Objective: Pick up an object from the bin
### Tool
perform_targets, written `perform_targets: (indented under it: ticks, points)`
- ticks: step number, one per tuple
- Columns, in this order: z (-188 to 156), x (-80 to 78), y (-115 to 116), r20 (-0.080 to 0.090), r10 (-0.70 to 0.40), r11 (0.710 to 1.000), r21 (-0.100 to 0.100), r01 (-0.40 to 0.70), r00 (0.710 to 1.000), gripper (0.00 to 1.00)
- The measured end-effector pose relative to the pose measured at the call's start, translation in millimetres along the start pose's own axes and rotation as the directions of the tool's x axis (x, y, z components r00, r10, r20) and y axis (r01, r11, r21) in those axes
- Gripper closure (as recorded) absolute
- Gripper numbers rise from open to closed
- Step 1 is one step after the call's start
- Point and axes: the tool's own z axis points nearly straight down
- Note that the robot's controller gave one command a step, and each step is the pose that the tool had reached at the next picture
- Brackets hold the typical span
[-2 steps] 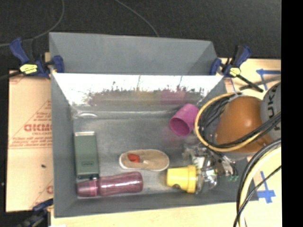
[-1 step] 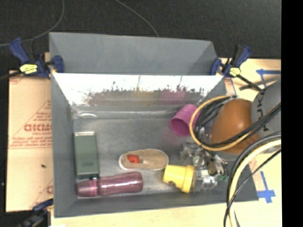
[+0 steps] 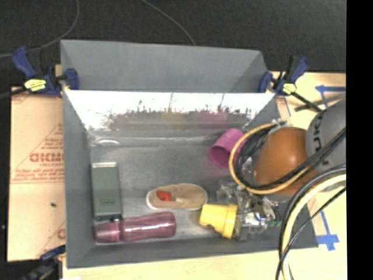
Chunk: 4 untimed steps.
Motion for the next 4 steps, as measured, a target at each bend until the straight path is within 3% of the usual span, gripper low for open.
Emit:
perform_targets:
  ticks: [1,4]
  points:
    - [0.2,1.1,-0.1,0.003,-0.173,0.985,-0.002,0.173,0.985,1.0]
    - [0.1,1.9,-9.2,0.009,-0.214,0.977,0.0,0.214,0.977,1.0]
